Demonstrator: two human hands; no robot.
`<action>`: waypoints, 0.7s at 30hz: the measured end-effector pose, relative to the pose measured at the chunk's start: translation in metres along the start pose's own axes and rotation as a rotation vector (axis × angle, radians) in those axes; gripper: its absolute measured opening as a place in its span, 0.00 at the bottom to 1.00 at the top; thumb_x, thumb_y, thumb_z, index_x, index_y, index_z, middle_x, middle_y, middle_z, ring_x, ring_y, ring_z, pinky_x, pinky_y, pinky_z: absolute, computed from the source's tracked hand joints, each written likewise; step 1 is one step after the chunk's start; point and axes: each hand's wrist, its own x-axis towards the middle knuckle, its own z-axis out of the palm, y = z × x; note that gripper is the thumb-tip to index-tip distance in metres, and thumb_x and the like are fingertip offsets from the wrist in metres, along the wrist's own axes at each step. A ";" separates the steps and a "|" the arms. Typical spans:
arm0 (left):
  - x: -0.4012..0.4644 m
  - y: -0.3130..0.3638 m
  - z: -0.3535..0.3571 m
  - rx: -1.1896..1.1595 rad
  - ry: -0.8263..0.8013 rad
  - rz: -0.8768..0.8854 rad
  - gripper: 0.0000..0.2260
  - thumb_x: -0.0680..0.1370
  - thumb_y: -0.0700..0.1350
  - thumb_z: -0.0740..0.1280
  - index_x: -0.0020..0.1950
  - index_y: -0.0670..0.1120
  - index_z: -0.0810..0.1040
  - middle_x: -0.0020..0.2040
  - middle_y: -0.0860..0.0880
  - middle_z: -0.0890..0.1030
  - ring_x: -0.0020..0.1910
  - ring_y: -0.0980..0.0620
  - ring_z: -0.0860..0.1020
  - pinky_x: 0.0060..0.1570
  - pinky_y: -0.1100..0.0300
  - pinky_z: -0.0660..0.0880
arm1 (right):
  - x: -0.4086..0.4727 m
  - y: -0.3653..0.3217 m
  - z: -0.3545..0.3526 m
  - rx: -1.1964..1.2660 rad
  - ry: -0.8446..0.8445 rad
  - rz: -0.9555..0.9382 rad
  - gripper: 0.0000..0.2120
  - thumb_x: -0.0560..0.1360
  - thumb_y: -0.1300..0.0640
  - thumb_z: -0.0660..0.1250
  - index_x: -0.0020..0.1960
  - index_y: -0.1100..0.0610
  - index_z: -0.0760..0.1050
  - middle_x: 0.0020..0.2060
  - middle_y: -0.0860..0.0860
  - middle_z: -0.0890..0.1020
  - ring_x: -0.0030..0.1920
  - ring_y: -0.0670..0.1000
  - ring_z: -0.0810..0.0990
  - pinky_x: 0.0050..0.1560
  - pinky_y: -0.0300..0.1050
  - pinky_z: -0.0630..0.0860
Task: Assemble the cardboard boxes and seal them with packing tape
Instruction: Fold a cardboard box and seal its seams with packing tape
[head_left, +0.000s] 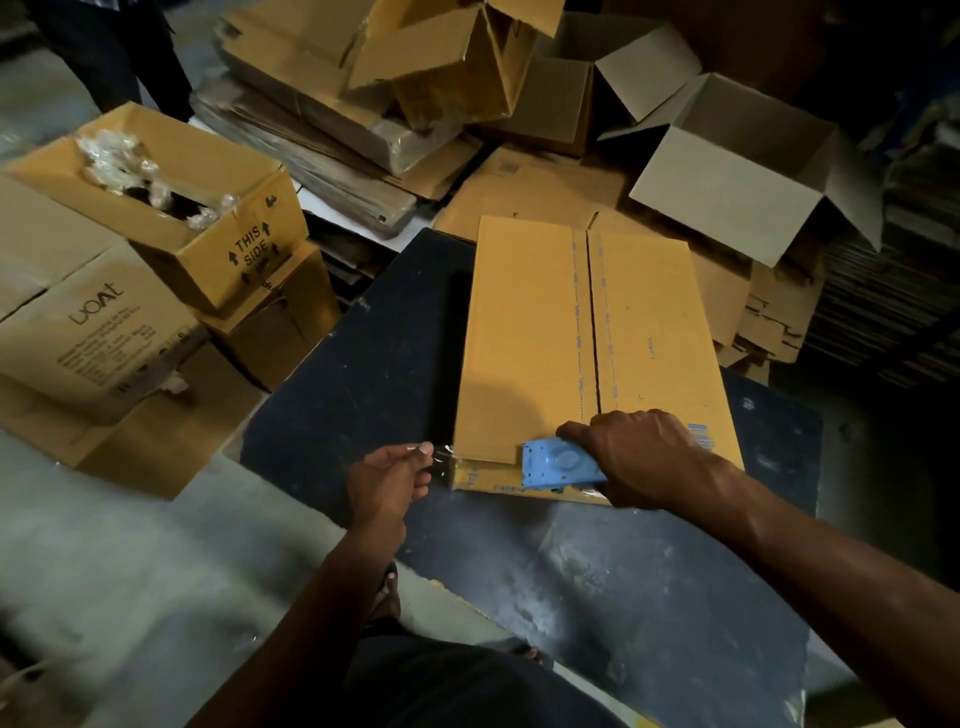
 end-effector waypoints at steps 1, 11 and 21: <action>-0.001 0.002 -0.002 -0.011 0.014 0.040 0.05 0.75 0.39 0.77 0.49 0.44 0.85 0.42 0.46 0.87 0.40 0.51 0.85 0.37 0.59 0.79 | -0.001 0.002 0.001 0.019 0.001 0.001 0.27 0.75 0.46 0.70 0.72 0.42 0.65 0.54 0.48 0.81 0.52 0.55 0.83 0.44 0.48 0.76; 0.009 -0.002 -0.002 -0.033 -0.017 0.034 0.05 0.75 0.37 0.77 0.50 0.40 0.85 0.41 0.44 0.87 0.35 0.53 0.81 0.30 0.63 0.75 | 0.005 0.005 -0.005 0.051 -0.042 0.002 0.31 0.76 0.49 0.68 0.76 0.40 0.62 0.58 0.47 0.80 0.57 0.54 0.82 0.50 0.49 0.78; 0.023 -0.012 0.005 -0.054 -0.301 -0.264 0.08 0.77 0.38 0.75 0.55 0.39 0.84 0.35 0.47 0.84 0.33 0.53 0.77 0.36 0.60 0.78 | 0.012 -0.011 -0.009 -0.082 -0.108 0.015 0.34 0.75 0.50 0.69 0.77 0.42 0.60 0.58 0.49 0.79 0.56 0.55 0.83 0.50 0.48 0.76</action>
